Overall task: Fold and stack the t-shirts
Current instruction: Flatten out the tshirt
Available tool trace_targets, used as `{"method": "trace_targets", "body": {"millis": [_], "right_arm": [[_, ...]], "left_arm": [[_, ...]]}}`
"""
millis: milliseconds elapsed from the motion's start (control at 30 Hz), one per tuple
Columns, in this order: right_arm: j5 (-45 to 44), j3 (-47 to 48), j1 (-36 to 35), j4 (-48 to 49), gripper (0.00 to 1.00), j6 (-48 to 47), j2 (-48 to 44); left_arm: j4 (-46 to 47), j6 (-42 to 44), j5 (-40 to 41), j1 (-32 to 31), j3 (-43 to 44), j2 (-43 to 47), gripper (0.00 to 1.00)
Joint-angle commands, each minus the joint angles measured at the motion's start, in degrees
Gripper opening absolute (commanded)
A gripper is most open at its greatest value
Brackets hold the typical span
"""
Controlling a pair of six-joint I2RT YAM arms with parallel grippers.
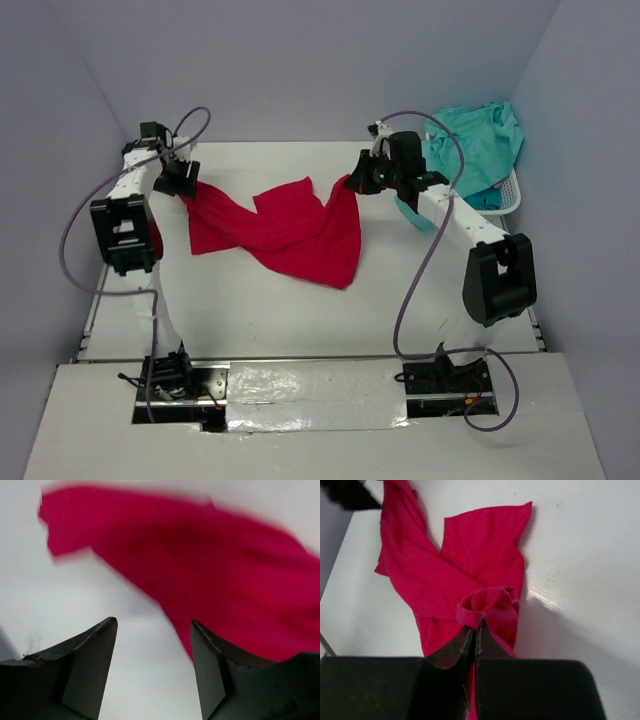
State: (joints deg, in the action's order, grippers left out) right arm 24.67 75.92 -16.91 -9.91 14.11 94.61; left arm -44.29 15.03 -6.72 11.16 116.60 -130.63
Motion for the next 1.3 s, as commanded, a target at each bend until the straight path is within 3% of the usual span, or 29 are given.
{"method": "trace_targets", "body": {"millis": [0,33,67,133,200,300,433,567,767,1167,1200,1267], "right_arm": [[-0.4,5.6,1.3,3.1,0.00,0.9,1.6],[0.3,5.3,1.5,3.3,0.00,1.0,2.1],[0.8,4.6,1.8,3.9,0.00,1.4,2.6],[1.5,4.2,1.7,4.6,0.00,1.6,2.9],[2.0,3.9,1.8,4.5,0.00,1.8,3.3],[1.4,3.6,1.8,3.8,0.00,1.5,2.9],[0.8,2.0,1.7,3.8,0.00,1.1,1.8],[0.3,-1.5,1.7,5.2,0.00,2.1,-1.0],[-0.8,-5.3,1.8,5.3,0.00,0.6,-3.2],[-1.5,-4.4,1.9,4.6,0.00,0.2,-1.9],[-1.5,-4.3,2.1,4.6,0.00,0.1,-1.7],[-1.6,-3.6,2.0,4.2,0.00,0.0,-1.6]], "left_arm": [[11.5,6.8,-4.2,0.9,-13.6,25.8,0.72],[13.0,9.7,-5.4,0.8,-23.9,33.4,0.69],[13.6,17.9,-7.3,0.1,-33.3,36.5,0.58],[10.9,28.0,-9.2,-1.1,-41.5,43.6,0.48],[6.1,41.7,-8.7,-3.7,-51.7,46.2,0.53],[5.5,45.0,-4.5,-6.2,-57.5,46.9,0.66],[11.7,42.2,-0.3,-6.5,-57.9,41.9,0.70],[11.9,38.8,1.9,-6.6,-53.1,36.9,0.70],[15.0,39.1,1.0,-7.4,-54.3,34.8,0.71],[13.5,35.7,6.4,-8.0,-52.8,23.5,0.68],[14.5,35.3,6.5,-8.1,-53.0,23.1,0.67],[16.2,33.6,6.4,-8.1,-52.4,22.0,0.51]]}}
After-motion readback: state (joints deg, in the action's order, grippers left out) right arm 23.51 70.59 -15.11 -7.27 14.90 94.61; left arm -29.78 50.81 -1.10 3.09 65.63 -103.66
